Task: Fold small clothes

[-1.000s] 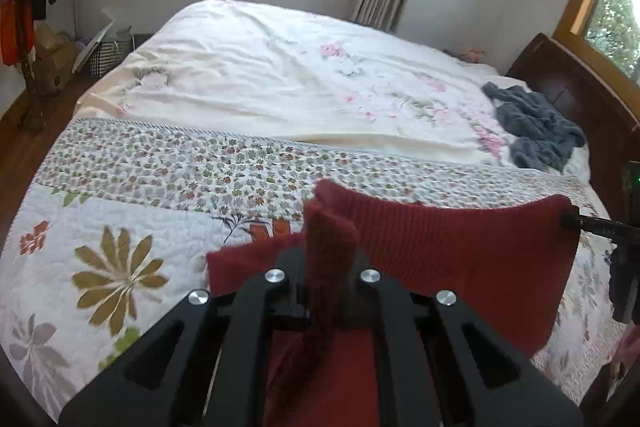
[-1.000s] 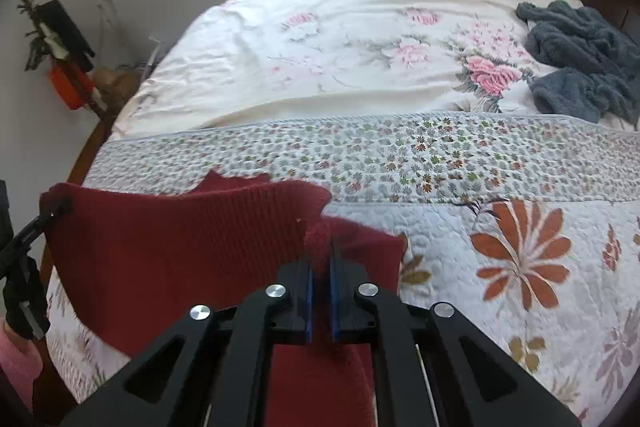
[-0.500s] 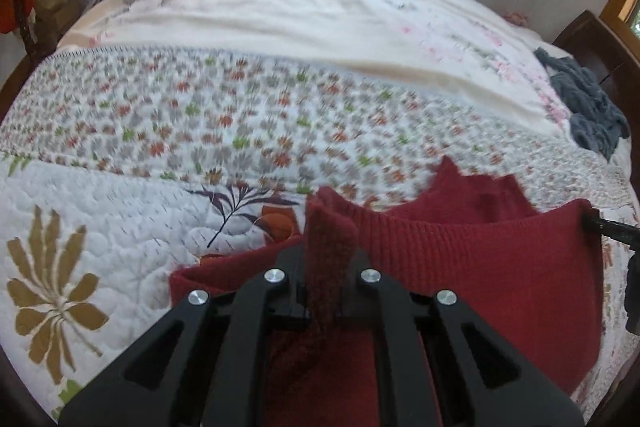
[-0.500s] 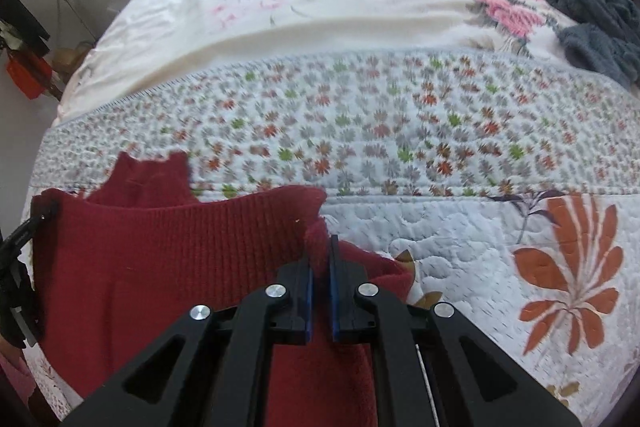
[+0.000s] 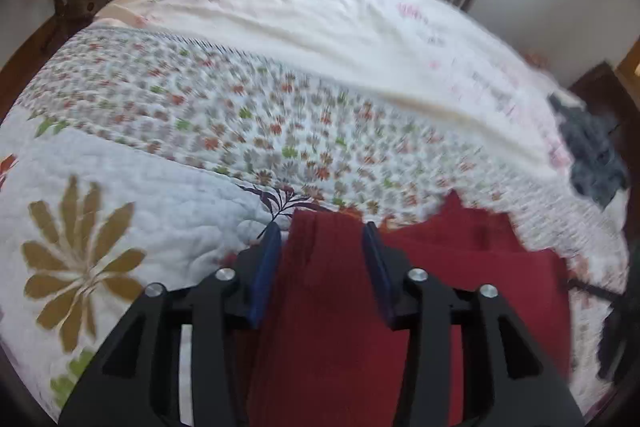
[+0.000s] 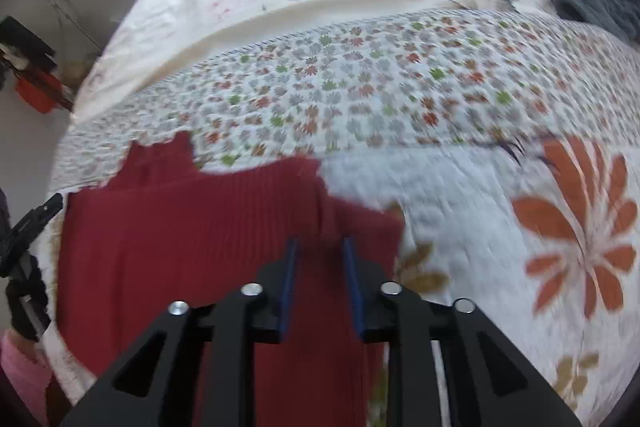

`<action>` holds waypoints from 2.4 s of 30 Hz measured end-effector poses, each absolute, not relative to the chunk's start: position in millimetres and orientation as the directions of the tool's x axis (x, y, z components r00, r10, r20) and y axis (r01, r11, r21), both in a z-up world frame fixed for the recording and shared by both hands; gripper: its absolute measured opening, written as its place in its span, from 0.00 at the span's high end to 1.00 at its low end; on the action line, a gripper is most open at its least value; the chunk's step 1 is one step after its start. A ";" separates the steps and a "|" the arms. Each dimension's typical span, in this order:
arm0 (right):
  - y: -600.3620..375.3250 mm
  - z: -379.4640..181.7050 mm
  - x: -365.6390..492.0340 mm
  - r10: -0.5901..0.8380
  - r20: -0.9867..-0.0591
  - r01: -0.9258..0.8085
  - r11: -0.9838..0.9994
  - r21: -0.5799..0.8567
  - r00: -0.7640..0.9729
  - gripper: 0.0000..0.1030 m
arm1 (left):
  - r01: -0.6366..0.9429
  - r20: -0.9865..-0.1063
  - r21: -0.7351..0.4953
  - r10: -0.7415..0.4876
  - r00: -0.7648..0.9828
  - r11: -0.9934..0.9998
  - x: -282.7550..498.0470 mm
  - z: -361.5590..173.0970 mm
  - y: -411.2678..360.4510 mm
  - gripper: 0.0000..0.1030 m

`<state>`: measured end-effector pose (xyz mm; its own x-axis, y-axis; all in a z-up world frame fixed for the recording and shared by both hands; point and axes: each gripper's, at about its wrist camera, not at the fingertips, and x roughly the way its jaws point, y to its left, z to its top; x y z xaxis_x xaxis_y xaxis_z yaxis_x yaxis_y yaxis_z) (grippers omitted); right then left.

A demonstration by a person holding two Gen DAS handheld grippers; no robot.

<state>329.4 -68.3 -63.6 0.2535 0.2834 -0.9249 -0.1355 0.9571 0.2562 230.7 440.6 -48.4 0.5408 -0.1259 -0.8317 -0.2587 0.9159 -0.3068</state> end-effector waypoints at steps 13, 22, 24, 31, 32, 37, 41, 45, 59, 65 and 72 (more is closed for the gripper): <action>-119.8 -68.2 184.4 0.403 -0.908 -0.112 0.914 0.391 0.118 0.55 | -0.031 -0.853 -0.279 -0.233 0.468 0.960 117.5 -28.3 358.7 0.43; -127.1 -81.7 167.4 0.399 -0.911 -0.104 0.915 0.389 0.107 0.91 | -0.074 -0.897 -0.268 -0.221 0.383 0.961 110.7 -73.2 349.4 0.43; -131.3 -85.8 165.7 0.384 -0.918 -0.096 0.922 0.375 0.101 0.91 | -0.071 -0.900 -0.263 -0.218 0.378 0.962 112.6 -76.5 351.4 0.43; -137.5 -105.3 164.6 0.389 -0.917 -0.071 0.921 0.383 0.085 0.91 | -0.081 -0.897 -0.275 -0.226 0.379 0.958 113.0 -82.2 356.5 0.43; -138.0 -106.4 164.7 0.389 -0.917 -0.070 0.921 0.384 0.084 0.91 | -0.077 -0.897 -0.273 -0.224 0.381 0.959 112.9 -83.0 356.5 0.43; -135.2 -102.8 169.4 0.388 -0.919 -0.077 0.921 0.383 0.070 0.80 | -0.078 -0.901 -0.259 -0.212 0.379 0.963 113.7 -81.1 352.7 0.43; -132.5 -79.5 176.4 0.389 -0.913 -0.128 0.919 0.374 0.121 0.60 | -0.087 -0.892 -0.276 -0.221 0.395 0.957 117.7 -66.0 348.7 0.41; -137.2 -68.6 198.7 0.449 -0.880 -0.102 0.893 0.438 0.154 0.46 | -0.072 -0.877 -0.289 -0.234 0.419 0.955 129.2 -53.3 337.8 0.40; -144.3 -129.5 244.0 0.665 -0.742 0.058 0.740 0.670 0.079 0.56 | -0.052 -0.889 -0.301 -0.261 0.376 0.952 158.2 -80.4 316.0 0.39; -146.9 -134.6 241.9 0.676 -0.730 0.075 0.727 0.683 0.098 0.77 | -0.022 -0.892 -0.288 -0.260 0.371 0.957 157.6 -82.4 314.9 0.38; -147.1 -135.1 240.1 0.654 -0.749 0.074 0.746 0.662 0.106 0.78 | -0.030 -0.889 -0.303 -0.272 0.369 0.952 158.1 -86.7 316.7 0.39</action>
<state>240.1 -147.1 -135.1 0.1061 0.6543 -0.7487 0.0741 0.7457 0.6622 158.1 316.7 -86.7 0.3688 -0.2718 -0.8889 -0.0296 0.9524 -0.3035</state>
